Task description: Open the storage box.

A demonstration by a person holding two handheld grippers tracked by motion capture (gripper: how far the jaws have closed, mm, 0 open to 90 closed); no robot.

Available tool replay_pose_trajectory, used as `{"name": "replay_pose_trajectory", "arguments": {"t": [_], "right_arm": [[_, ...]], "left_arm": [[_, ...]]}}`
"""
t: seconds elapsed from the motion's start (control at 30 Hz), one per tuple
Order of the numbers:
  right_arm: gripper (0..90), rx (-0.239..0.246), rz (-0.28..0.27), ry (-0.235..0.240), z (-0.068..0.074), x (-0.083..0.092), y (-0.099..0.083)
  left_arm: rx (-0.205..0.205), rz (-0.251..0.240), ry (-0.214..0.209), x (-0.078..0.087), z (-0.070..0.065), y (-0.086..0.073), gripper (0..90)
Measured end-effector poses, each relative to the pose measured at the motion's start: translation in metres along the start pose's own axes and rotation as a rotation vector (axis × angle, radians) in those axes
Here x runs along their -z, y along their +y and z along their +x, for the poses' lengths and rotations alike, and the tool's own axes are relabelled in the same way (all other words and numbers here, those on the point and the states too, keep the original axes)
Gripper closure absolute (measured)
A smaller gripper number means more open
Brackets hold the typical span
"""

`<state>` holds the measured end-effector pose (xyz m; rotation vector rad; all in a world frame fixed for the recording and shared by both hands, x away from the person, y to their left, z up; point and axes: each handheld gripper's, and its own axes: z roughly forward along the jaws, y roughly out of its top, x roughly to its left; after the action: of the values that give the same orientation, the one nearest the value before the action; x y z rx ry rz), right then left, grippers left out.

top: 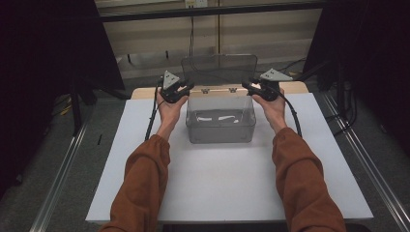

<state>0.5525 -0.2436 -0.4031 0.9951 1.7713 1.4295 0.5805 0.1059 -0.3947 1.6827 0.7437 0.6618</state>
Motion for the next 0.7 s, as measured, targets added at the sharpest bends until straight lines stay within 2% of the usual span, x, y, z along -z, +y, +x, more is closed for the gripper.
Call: {"name": "replay_pose_trajectory", "arguments": {"t": [0.2, 0.3, 0.37, 0.47, 0.6, 0.63, 0.67, 0.7], "right_arm": [[60.6, -0.012, 0.005, 0.003, 0.0008, -0.0033, -0.0035], [60.9, -0.010, 0.007, 0.002, 0.0014, -0.0037, -0.0022], [61.2, -0.008, 0.010, 0.002, 0.0013, -0.0042, -0.0013], [62.5, -0.016, 0.010, -0.004, -0.0002, -0.0051, -0.0016], [63.0, -0.016, 0.013, -0.004, -0.0003, -0.0061, -0.0025], [63.1, -0.017, 0.013, 0.000, -0.0008, -0.0065, -0.0026], [63.1, -0.019, 0.013, 0.000, -0.0012, -0.0069, -0.0026], [63.3, -0.021, 0.015, 0.001, -0.0016, -0.0074, -0.0024]], "left_arm": [[-0.005, 0.038, -0.014, -0.0024, 0.0029, -0.0051, 69.2], [0.009, 0.028, -0.011, -0.0047, 0.0027, -0.0071, 68.5], [-0.001, 0.042, -0.008, -0.0046, 0.0033, -0.0058, 68.8], [0.023, 0.033, -0.010, -0.0062, 0.0037, -0.0063, 69.3], [0.029, 0.049, -0.021, -0.0066, 0.0059, -0.0059, 69.8], [0.030, 0.056, -0.009, -0.0064, 0.0056, -0.0054, 69.8], [0.034, 0.058, -0.020, -0.0070, 0.0063, -0.0051, 69.8], [0.051, 0.059, -0.019, -0.0077, 0.0055, -0.0045, 69.8]]}}
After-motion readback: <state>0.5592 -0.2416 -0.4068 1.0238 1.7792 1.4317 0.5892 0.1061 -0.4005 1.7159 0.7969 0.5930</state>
